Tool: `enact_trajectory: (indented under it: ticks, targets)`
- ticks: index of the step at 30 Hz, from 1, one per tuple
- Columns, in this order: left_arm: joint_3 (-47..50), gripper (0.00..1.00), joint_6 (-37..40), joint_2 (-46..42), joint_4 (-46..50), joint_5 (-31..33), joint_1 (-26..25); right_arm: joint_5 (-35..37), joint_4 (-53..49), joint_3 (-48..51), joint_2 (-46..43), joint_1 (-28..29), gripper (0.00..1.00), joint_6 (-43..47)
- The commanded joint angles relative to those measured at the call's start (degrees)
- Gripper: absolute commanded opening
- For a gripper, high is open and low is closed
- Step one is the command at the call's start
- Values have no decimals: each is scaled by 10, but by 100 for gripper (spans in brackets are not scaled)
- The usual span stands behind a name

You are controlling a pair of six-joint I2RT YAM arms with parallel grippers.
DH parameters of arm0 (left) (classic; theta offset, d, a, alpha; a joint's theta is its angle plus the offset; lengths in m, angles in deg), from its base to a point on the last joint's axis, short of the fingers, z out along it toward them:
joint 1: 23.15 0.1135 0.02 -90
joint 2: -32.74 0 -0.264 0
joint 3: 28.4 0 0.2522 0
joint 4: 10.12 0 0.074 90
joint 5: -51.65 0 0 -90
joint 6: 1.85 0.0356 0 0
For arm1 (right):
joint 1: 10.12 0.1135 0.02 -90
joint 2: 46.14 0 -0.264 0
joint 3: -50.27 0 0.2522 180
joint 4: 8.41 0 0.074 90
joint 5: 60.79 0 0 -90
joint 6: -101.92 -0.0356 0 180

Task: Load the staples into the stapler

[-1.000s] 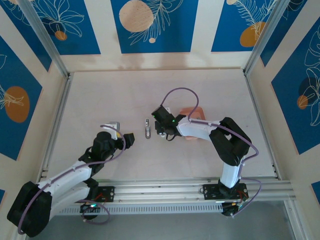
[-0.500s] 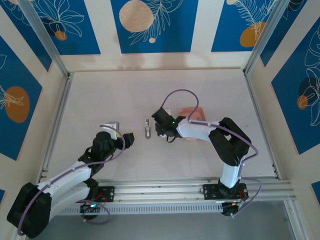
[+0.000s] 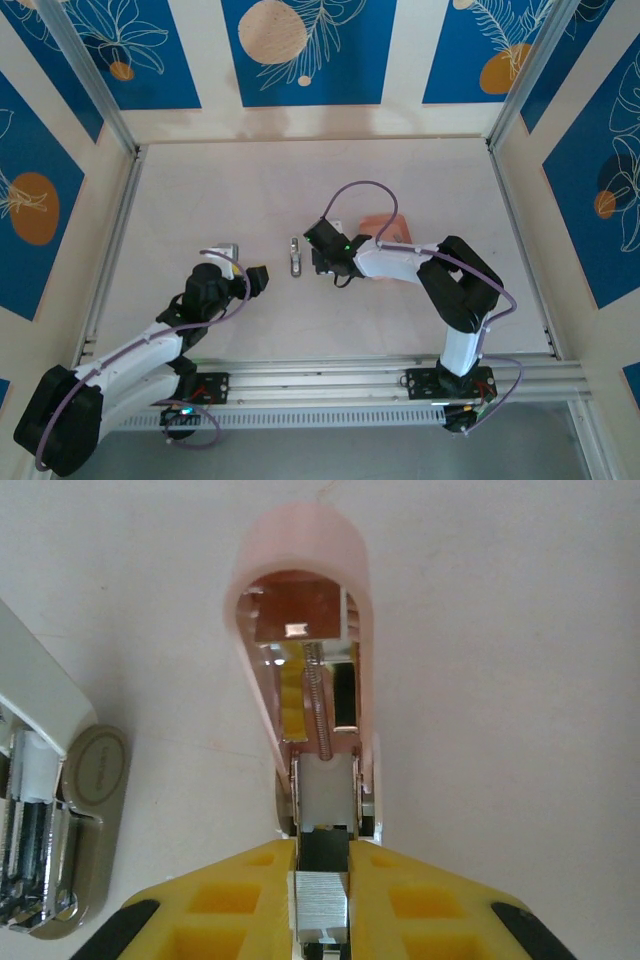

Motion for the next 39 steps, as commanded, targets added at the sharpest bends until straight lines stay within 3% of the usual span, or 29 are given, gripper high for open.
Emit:
enact_trajectory:
  ticks: [1,12,23,27,31,34,39]
  targets:
    - [-8,81,5,-8,3,2,8,16,-5,12,-20,5,19,-9]
    - [-10,81,3,-5,1,1,8,12,-8,12,-30,5,24,-6]
    - [-11,81,1,-6,1,0,8,4,3,13,-53,3,19,11]
    - [-12,81,-1,-4,1,-9,8,-16,1,14,-76,-3,23,16]
    - [-14,81,-5,9,0,-27,8,-80,-20,10,-90,-27,31,25]
    - [-18,81,-14,30,-3,-43,10,-143,-65,-14,-71,-54,39,30]
    - [-30,80,-39,76,-18,-81,16,-175,-106,-45,-30,-65,45,51]
